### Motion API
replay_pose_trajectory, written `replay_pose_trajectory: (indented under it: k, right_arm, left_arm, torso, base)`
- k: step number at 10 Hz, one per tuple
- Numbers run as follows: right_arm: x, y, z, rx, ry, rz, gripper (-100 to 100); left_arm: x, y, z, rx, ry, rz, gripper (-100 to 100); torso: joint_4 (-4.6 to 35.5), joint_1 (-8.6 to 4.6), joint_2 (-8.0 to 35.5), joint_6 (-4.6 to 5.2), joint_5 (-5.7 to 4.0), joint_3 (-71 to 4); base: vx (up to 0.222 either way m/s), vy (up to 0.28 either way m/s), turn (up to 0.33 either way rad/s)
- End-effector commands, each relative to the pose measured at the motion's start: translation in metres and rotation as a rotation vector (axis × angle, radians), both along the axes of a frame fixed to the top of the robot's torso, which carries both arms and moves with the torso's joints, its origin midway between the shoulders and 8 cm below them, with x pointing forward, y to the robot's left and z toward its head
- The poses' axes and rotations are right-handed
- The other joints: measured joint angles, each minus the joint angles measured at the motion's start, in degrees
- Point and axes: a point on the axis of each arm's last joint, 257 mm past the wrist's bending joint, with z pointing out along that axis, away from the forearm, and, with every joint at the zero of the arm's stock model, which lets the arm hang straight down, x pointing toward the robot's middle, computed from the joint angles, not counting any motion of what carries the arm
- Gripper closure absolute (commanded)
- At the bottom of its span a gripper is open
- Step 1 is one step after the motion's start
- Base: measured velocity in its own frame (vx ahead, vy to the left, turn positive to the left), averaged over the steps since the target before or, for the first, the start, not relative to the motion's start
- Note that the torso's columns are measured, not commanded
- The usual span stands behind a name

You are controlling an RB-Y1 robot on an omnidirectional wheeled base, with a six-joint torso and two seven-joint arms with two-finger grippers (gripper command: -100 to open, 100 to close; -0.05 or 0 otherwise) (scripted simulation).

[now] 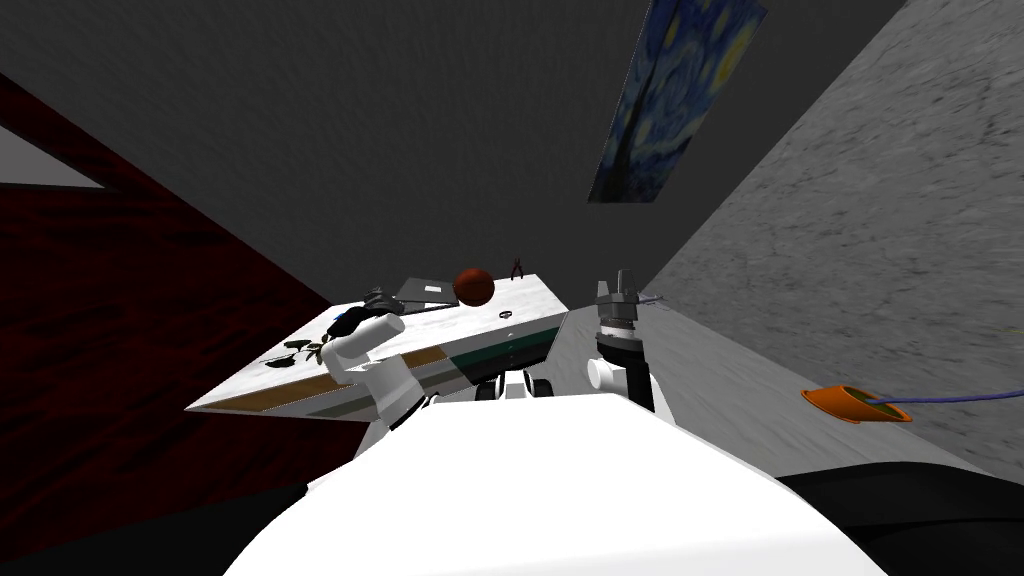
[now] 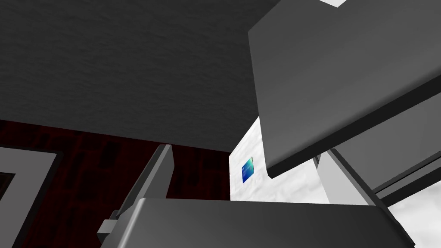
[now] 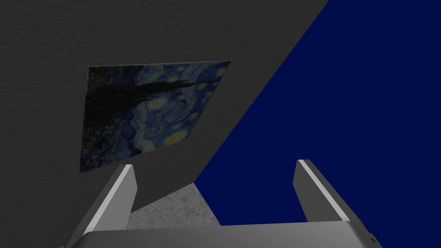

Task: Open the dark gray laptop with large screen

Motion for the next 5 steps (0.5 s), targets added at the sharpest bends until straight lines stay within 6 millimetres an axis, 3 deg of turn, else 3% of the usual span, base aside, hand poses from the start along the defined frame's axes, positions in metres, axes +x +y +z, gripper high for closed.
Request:
replay_pose_trajectory:
  k: [1, 5]
  right_arm:
    - [0.0, 0.0, 0.0, 0.0, 0.0, 0.0, 0]
    - [0.0, 0.0, 0.0, 0.0, 0.0, 0.0, 0]
  left_arm:
    - [0.0, 0.0, 0.0, 0.0, 0.0, 0.0, 0]
    - [0.0003, -0.0002, 0.0007, 0.001, -0.002, -0.001, 0]
  torso:
    - [0.0, 0.05, 0.0, 0.0, 0.03, 0.0]
    - [-0.1, 0.08, -0.1, -0.03, 0.06, 0.0]
  base:
    - [0.0, 0.0, 0.0]
    - [0.0, 0.0, 0.0]
